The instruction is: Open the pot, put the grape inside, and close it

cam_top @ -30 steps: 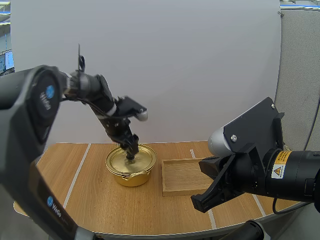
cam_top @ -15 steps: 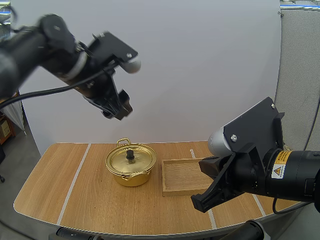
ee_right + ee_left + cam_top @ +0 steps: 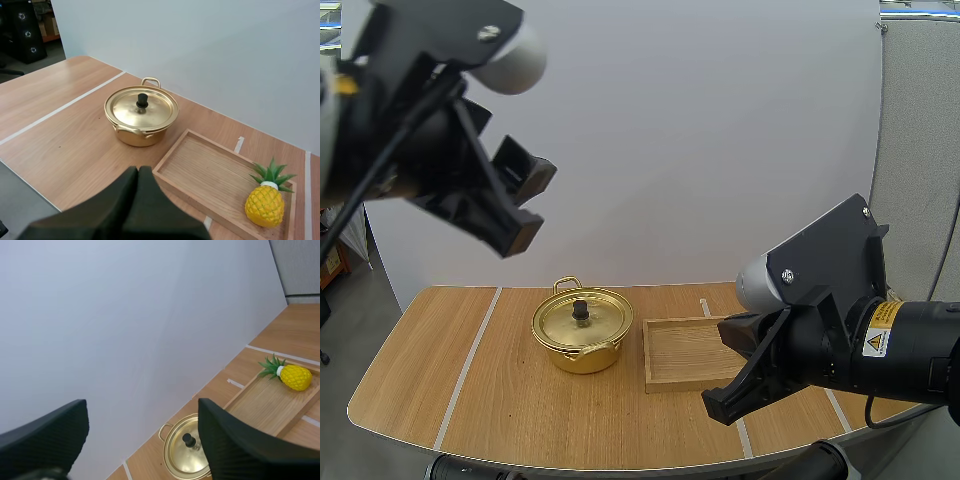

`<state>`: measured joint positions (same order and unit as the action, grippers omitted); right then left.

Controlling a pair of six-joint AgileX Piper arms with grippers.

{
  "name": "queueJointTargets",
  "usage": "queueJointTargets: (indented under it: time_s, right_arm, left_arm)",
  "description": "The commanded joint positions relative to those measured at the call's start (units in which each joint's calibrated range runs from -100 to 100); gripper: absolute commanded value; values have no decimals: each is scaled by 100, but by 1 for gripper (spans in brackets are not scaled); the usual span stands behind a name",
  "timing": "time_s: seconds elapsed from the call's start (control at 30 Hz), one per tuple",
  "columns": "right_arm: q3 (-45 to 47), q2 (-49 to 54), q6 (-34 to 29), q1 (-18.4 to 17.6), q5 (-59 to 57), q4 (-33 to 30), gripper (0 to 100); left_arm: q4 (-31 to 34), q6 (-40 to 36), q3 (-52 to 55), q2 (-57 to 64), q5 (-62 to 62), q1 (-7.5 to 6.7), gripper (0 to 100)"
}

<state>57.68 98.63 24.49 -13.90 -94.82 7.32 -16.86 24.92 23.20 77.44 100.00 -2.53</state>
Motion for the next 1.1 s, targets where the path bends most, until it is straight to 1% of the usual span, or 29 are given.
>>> queueJointTargets:
  time_s: [0.0,0.07,0.27,0.43,0.53,0.57,0.6,0.63,0.7,0.8,0.9,1.0,1.07]
  right_arm:
    - [13,39,-4,58,102,-27,0]
    - [13,39,-4,85,102,-27,0]
    - [13,39,-4,182,102,-27,0]
    - [13,137,-4,311,216,-27,0]
    - [13,137,-4,403,239,-37,0]
    - [13,137,-4,421,255,-37,0]
    - [13,137,-4,453,271,-12,0]
    - [13,137,-4,475,275,0,0]
    - [13,137,-4,495,293,13,0]
    - [13,137,-4,548,293,13,0]
    - [13,137,-13,648,306,82,0]
    - [13,137,-110,761,493,216,0]
    - [41,137,-110,800,800,241,0]
  left_arm:
    - [61,-121,12,156,0,46,100]
    - [108,-211,12,171,0,76,100]
    - [132,-499,111,200,0,76,100]
    - [132,-533,693,450,0,92,100]
    - [121,-544,1130,718,0,147,100]
    - [99,-544,1219,785,0,149,98]
    - [90,-544,1414,940,0,167,68]
    - [90,-544,1539,1050,0,183,50]
    - [80,-544,1764,1259,0,185,0]
    - [80,-534,2065,1531,0,185,0]
    - [41,-613,2386,1769,0,218,0]
    - [-221,-669,2932,2130,0,292,0]
    - [-435,-679,3221,2256,0,304,0]
